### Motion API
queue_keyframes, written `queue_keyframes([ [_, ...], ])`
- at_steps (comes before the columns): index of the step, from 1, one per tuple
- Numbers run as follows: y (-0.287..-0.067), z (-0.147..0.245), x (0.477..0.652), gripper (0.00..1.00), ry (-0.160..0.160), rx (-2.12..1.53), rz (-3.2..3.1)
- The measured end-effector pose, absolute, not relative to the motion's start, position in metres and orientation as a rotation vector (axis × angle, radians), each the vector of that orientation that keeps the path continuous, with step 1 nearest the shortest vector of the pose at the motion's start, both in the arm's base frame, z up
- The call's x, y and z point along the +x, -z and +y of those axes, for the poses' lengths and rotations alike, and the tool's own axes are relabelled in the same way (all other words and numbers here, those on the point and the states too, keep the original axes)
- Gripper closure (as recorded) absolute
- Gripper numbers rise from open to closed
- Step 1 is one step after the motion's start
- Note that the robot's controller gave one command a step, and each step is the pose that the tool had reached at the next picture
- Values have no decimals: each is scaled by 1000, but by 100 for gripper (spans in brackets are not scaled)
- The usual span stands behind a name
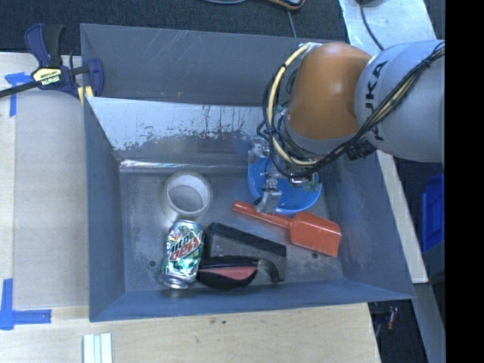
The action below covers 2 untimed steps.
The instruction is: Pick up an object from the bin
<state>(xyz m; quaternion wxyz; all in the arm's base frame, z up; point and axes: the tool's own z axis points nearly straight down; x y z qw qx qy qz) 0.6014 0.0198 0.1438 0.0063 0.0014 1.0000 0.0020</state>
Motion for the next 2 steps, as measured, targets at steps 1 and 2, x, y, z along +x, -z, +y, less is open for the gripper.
queue_keyframes([
  [1,-103,-73,598,0,8,110,3137],
  [2,-113,-18,611,100,-16,90,3142],
])
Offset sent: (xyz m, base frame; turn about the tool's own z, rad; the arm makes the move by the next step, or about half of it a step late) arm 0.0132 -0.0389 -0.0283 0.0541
